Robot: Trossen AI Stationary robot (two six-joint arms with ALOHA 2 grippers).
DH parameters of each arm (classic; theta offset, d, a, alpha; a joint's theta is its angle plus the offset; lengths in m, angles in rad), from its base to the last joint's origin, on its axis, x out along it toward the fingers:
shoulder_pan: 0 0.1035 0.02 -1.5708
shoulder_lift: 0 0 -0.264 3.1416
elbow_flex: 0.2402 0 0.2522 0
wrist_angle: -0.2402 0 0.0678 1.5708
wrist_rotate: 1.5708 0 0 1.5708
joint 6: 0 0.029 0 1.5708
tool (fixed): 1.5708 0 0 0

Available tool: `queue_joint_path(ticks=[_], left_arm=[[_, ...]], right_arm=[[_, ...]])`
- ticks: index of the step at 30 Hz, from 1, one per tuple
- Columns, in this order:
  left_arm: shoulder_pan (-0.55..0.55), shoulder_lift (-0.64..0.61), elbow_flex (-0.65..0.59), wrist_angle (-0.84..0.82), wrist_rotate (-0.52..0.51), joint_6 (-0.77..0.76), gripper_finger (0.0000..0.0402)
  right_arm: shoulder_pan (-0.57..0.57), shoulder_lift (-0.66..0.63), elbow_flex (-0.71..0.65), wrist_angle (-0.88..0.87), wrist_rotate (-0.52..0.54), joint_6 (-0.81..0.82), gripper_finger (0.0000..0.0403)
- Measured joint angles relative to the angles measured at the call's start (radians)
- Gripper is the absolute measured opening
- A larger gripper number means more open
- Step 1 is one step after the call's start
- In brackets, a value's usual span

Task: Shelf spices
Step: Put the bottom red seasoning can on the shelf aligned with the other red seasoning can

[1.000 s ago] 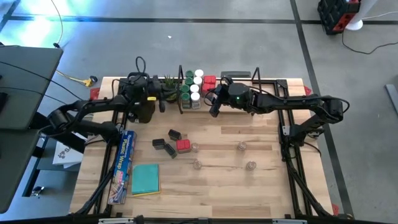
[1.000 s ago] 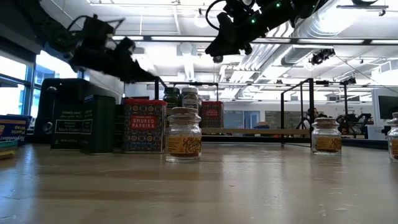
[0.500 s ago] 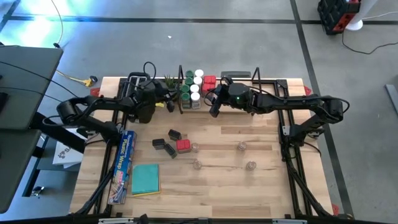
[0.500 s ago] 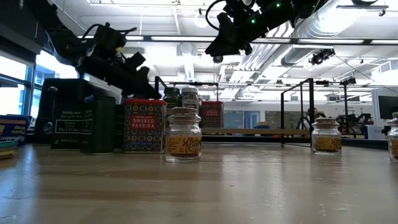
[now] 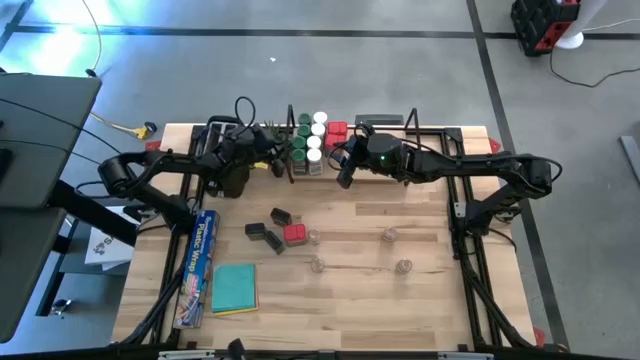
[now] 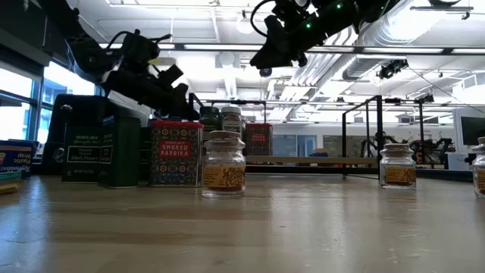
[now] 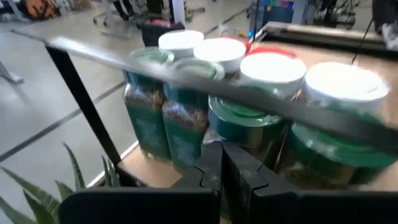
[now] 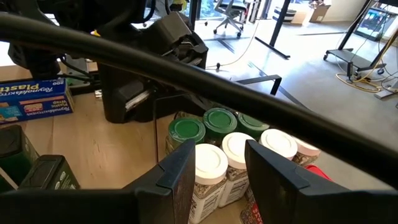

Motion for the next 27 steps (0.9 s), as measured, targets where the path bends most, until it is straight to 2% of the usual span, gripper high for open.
queue_joint_path(ticks=[27], left_arm=[[0.000, 0.029, 0.015, 0.005, 0.015, 0.066, 0.0000]], right_arm=[[0.000, 0.000, 0.000, -0.001, 0.000, 0.003, 0.0133]])
